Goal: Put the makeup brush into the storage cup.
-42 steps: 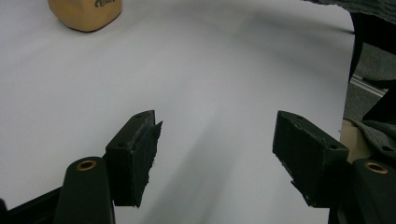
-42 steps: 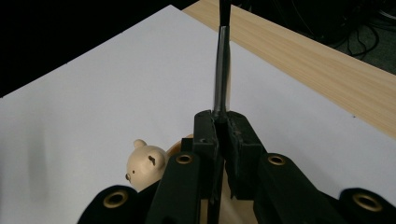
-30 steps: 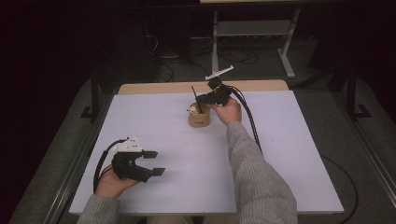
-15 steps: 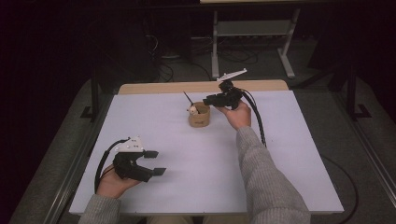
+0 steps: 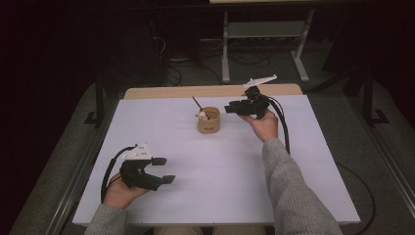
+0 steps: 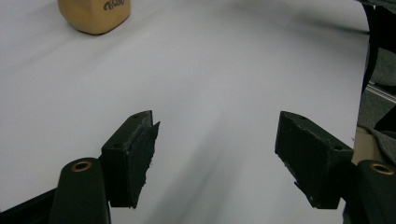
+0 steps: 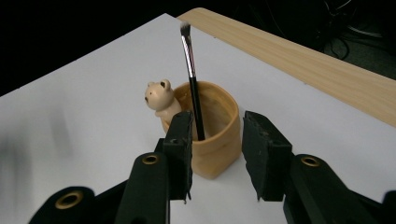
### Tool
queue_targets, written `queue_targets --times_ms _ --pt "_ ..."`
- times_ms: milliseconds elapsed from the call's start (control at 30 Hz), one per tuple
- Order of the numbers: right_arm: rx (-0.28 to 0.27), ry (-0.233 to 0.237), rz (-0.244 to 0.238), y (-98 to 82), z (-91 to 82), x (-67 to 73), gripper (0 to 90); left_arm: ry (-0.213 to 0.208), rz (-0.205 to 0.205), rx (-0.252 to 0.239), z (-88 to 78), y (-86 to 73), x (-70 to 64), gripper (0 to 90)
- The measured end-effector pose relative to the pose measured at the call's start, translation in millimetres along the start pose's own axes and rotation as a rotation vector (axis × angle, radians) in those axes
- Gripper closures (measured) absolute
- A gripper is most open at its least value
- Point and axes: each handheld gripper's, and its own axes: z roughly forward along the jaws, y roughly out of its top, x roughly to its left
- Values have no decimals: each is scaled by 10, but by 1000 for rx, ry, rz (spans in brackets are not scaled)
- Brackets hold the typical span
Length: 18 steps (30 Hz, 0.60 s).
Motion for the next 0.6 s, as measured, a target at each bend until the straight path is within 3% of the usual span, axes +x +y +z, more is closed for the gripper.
queue_targets --times_ms 600 --pt "1 -33 15 -188 -259 -24 562 6 -11 -1 5 -3 7 276"
